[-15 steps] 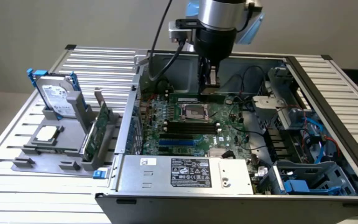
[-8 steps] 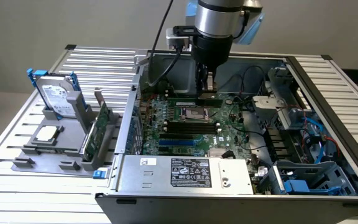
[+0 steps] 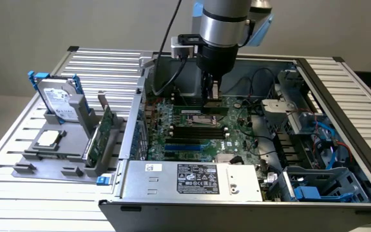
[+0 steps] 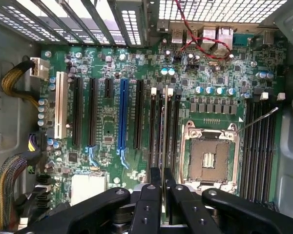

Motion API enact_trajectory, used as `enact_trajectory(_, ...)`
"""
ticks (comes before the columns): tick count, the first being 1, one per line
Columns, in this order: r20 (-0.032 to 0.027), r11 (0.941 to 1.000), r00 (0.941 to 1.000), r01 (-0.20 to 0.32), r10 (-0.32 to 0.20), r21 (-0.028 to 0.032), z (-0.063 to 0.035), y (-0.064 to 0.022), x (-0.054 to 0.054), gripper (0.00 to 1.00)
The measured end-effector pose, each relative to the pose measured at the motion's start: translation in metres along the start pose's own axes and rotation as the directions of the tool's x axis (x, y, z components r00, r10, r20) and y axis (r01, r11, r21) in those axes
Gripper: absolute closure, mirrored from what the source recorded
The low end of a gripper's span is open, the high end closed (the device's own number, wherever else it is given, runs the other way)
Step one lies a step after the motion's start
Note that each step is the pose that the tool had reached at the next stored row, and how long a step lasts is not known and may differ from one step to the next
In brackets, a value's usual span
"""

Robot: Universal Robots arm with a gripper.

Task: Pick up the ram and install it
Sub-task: 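Insert the ram into the slot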

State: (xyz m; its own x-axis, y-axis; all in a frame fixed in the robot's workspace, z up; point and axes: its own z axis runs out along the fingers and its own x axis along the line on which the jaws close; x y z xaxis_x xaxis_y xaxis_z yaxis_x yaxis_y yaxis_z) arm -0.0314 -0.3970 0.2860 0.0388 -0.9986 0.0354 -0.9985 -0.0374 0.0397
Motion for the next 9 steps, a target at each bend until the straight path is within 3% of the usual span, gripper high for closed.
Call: enact_trajectory(9, 0.0008, 0.9998, 0.9998, -0.021, 0.021, -0.0008, 0.0162, -0.0006, -0.001, 0.86)
